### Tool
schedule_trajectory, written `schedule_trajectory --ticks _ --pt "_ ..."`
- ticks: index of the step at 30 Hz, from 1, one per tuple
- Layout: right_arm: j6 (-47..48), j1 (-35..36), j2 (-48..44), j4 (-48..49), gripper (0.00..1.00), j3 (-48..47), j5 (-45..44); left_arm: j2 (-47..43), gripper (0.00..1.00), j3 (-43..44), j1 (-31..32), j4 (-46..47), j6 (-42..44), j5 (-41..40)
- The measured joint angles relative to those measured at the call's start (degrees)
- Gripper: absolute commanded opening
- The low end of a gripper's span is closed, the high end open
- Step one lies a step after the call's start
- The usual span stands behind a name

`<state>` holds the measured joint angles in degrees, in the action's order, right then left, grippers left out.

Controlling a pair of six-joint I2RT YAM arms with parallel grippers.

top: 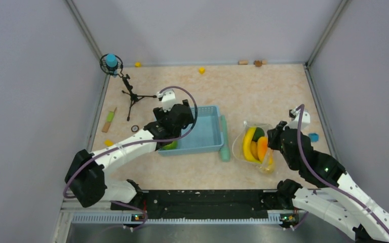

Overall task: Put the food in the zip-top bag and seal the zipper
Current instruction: Pick up the fake vegetable from the bin.

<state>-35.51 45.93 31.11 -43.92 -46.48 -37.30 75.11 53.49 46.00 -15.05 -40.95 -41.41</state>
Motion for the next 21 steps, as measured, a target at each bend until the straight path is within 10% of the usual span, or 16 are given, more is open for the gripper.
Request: schedule_trajectory --ticks 21 --pt "0.0 0.0 0.1 0.0 0.02 0.0 -0.2 16.8 0.94 -0.9 -7.0 0.4 -12.2 -8.0"
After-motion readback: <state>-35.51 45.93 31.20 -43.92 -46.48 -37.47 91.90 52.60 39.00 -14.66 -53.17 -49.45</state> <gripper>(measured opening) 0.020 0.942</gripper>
